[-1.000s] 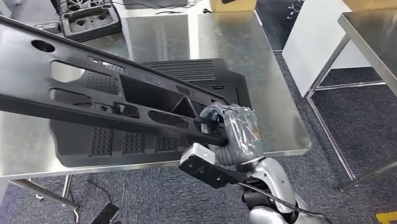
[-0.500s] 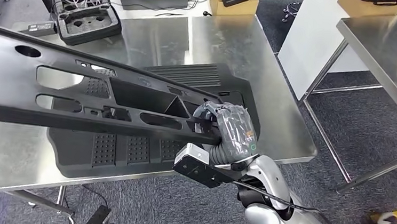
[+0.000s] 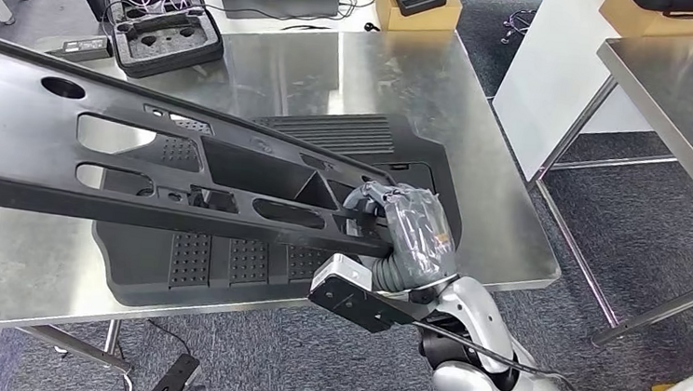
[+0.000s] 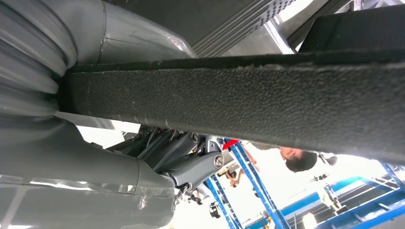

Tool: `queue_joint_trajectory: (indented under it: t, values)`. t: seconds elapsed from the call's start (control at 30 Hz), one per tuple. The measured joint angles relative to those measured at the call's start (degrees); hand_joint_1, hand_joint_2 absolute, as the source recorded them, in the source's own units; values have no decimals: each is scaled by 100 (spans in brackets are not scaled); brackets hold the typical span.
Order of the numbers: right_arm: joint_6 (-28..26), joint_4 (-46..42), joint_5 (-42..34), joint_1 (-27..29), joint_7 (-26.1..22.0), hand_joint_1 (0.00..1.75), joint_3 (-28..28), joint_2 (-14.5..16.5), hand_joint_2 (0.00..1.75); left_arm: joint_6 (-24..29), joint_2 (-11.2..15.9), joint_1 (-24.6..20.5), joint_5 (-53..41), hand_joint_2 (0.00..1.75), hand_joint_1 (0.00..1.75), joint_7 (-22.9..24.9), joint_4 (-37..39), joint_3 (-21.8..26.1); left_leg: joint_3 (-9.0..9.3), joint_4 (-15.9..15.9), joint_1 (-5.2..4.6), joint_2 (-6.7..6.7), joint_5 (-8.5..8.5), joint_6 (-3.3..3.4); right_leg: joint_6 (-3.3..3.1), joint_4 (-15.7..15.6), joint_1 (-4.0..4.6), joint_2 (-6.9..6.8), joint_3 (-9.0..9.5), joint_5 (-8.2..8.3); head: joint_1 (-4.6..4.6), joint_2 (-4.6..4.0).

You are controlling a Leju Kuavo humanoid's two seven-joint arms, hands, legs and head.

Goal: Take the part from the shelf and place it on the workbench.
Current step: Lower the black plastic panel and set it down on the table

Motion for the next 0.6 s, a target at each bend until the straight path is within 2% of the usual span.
queue_joint_trajectory:
  t: [0.13,0.3,0.5,0.6]
  values:
    - [54,24,127,-54,-69,175,35,26,175,-66,-1,-38,-103,175,0,40,0,-1,5,-5,12,0,1,-2,-1,4,9,1,4,0,3,0]
    - [235,257,1009,-476,79,175,227,183,175,-128,-8,-173,-264,175,0,129,-3,-4,23,-17,18,1,7,-11,-3,11,15,2,8,-1,-2,0]
    - [242,516,1148,-698,120,175,370,317,175,-146,-15,-242,-296,175,0,174,-13,-4,34,-35,20,1,13,-21,-5,12,18,2,12,-2,-2,-1]
    - [248,610,1462,-767,209,175,432,346,175,-159,-17,-261,-328,175,0,180,-13,-5,35,-39,19,1,13,-22,-6,12,18,2,11,-3,1,-1]
